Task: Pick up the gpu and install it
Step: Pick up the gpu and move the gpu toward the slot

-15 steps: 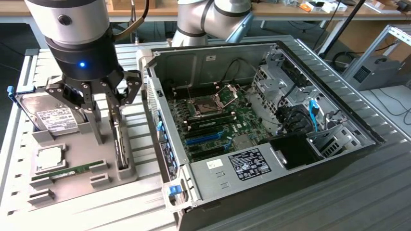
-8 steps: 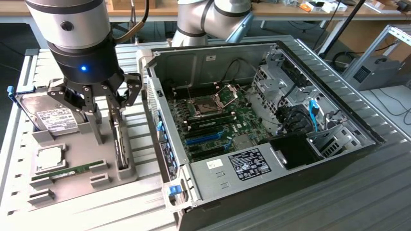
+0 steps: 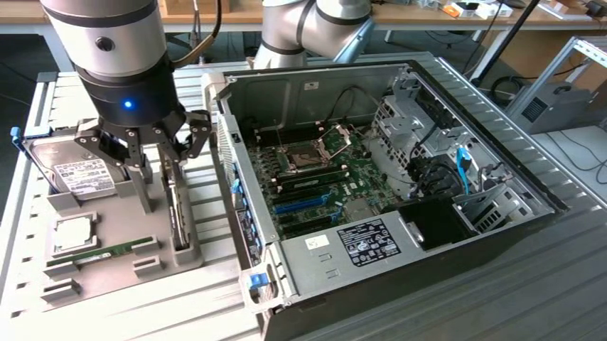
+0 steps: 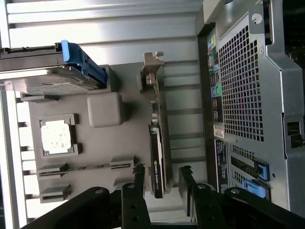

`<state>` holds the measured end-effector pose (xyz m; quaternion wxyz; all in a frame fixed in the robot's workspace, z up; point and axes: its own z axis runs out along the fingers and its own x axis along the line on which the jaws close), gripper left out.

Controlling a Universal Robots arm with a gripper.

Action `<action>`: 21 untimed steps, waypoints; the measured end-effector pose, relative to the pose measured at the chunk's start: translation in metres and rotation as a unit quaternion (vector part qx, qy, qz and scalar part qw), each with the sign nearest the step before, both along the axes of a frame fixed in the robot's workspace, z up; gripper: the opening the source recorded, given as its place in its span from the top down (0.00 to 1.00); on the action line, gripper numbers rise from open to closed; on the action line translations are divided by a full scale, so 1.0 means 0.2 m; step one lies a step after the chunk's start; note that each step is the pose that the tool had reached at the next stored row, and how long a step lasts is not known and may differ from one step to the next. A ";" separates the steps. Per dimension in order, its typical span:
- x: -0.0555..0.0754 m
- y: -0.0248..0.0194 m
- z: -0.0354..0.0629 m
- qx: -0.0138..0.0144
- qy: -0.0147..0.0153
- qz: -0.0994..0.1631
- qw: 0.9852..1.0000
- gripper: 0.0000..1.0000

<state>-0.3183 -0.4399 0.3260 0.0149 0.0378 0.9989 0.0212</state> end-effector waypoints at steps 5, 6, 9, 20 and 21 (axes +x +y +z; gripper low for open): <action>0.01 0.000 -0.052 0.000 0.000 0.000 1.000 0.58; 0.01 0.000 -0.066 0.000 0.000 0.000 1.000 0.58; 0.01 0.000 -0.115 0.000 0.000 0.000 1.000 0.58; 0.01 0.000 -0.217 0.000 0.000 0.000 1.000 0.58; 0.01 0.000 -0.222 0.000 0.000 0.000 1.000 0.58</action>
